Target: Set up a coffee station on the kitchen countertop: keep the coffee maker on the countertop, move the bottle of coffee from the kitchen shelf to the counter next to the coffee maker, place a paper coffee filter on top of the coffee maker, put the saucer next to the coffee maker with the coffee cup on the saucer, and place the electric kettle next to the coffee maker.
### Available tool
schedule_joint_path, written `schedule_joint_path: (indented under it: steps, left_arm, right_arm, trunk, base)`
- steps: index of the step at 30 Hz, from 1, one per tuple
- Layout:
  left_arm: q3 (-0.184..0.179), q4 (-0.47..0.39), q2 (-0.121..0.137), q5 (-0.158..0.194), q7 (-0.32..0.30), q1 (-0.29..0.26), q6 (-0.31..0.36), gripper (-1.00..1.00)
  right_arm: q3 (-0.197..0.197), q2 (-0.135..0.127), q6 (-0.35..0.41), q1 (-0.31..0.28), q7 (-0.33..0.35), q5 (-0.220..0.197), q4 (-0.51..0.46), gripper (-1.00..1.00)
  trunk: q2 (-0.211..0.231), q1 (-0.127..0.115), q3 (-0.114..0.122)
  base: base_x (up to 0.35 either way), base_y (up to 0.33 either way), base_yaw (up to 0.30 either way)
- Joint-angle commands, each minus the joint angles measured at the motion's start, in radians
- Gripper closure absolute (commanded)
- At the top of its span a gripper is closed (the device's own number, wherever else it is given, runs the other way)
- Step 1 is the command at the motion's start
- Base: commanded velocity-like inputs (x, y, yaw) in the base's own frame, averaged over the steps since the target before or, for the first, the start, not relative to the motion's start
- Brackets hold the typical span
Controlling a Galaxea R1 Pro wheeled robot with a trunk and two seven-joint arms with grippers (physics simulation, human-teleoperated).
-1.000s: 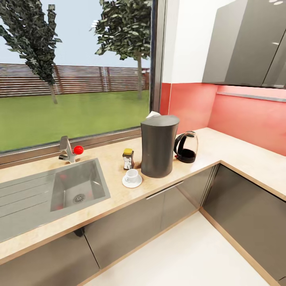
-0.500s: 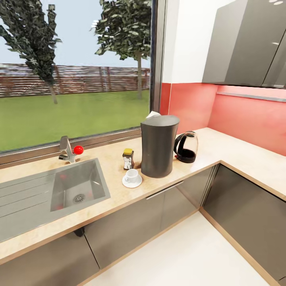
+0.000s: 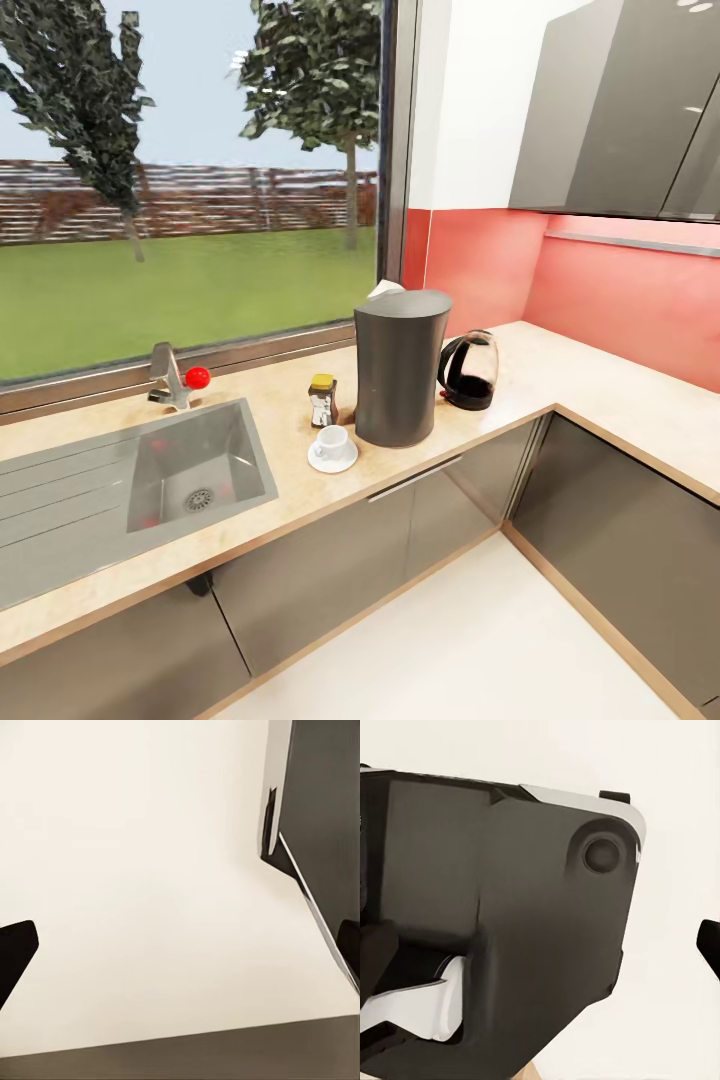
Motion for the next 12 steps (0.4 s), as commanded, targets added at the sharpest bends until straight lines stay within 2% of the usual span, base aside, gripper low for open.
schedule_joint_path:
  steps: [1, 12]
  left_arm:
    - [-0.008, -0.002, 0.000, 0.011, 0.004, 0.001, 0.003, -1.00]
    - [-0.006, 0.005, 0.002, 0.015, 0.008, 0.002, 0.016, -1.00]
  right_arm:
    - [0.008, 0.000, -0.005, -0.001, 0.003, -0.010, 0.001, -1.00]
    - [0.008, 0.000, -0.012, -0.001, 0.003, -0.011, 0.000, -1.00]
  trunk:
    - [-0.002, 0.001, -0.002]
    - [-0.002, 0.001, -0.002]
  base:
    - [0.000, 0.000, 0.000]
    - [0.000, 0.000, 0.000]
